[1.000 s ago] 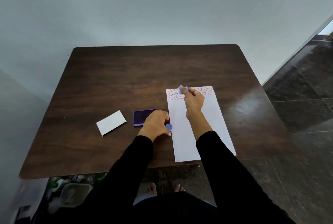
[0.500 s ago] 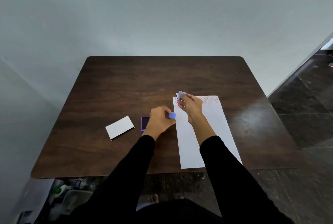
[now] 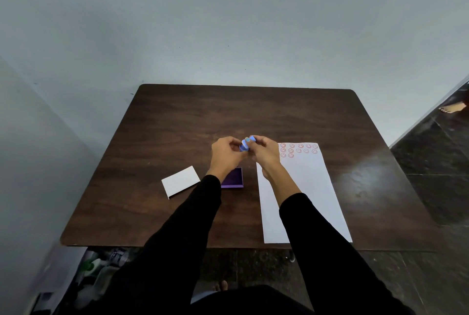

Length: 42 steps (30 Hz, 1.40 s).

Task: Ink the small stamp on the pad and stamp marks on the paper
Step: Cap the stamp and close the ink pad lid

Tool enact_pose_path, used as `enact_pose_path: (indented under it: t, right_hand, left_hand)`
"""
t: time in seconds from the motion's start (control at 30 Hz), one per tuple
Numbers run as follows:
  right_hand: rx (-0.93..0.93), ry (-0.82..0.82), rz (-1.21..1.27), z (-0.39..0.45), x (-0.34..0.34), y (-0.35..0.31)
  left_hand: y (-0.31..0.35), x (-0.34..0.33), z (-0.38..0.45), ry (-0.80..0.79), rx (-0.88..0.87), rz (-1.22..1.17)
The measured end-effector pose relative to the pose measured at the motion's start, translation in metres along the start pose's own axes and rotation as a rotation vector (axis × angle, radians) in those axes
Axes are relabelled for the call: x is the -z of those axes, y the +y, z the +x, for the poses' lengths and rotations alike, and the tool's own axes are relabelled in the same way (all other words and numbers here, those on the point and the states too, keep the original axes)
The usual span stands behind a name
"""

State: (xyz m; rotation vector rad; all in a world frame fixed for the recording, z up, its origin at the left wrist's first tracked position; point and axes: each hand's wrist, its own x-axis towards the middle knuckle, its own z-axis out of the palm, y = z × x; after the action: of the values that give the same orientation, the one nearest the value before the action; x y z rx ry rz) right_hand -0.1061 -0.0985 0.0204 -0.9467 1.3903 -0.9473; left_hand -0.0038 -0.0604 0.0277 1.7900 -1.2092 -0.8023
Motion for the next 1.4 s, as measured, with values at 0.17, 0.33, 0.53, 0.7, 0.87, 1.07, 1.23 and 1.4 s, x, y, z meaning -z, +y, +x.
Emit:
enact_pose_path:
  t: [0.17, 0.33, 0.53, 0.7, 0.87, 1.07, 1.23, 1.4]
  right_hand:
    - [-0.019, 0.001, 0.019, -0.003, 0.000, 0.001]
    - [-0.021, -0.028, 0.045, -0.009, 0.002, -0.001]
    - [-0.039, -0.132, 0.138, -0.015, 0.005, -0.004]
    - [-0.077, -0.190, 0.144, -0.015, 0.007, -0.005]
    - [-0.096, -0.197, 0.094, -0.013, 0.009, -0.007]
    - [0.088, -0.073, -0.247, -0.009, 0.011, 0.012]
    - [0.288, -0.042, -0.699, -0.012, 0.020, 0.033]
    - [0.298, -0.081, -0.858, -0.012, 0.019, 0.044]
  left_hand:
    - [-0.004, 0.000, -0.002, 0.006, 0.008, -0.057]
    - [-0.011, -0.001, -0.005, 0.029, 0.068, -0.188]
    - [-0.019, 0.002, -0.010, 0.044, 0.040, -0.254]
    - [-0.021, 0.004, -0.010, 0.063, 0.031, -0.221]
    - [-0.022, 0.002, -0.012, 0.059, 0.002, -0.177]
    - [-0.029, -0.005, -0.012, -0.026, 0.112, -0.140]
    - [-0.047, -0.002, -0.011, 0.045, 0.226, -0.074]
    - [-0.055, 0.003, -0.014, 0.088, 0.281, -0.096]
